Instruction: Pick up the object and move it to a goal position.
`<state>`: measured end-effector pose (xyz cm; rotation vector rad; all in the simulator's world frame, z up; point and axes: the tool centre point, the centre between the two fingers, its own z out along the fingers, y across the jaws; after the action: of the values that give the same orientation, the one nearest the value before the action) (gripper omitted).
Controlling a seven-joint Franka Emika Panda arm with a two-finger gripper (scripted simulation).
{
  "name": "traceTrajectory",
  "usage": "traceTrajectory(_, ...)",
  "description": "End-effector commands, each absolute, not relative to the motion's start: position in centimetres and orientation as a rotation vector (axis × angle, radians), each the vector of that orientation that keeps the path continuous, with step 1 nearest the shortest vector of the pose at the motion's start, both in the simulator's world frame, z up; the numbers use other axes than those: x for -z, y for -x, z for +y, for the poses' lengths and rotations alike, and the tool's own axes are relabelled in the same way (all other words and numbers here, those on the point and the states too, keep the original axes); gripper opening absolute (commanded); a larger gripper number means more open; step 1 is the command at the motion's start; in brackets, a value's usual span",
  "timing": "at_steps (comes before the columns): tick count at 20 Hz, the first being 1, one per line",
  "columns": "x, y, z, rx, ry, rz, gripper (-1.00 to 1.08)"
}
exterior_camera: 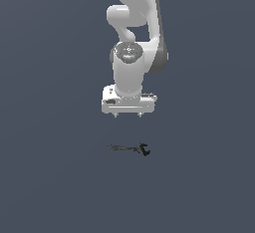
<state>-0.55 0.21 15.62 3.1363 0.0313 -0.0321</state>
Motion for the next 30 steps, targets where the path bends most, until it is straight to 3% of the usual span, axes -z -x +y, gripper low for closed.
traceTrajectory(1,-15.6,0.5,0.2,0.032,-3.136,0.031,1.00)
traceTrajectory(30,-15.5,-1.8,1.9,-0.023,-3.094,0.358,1.00)
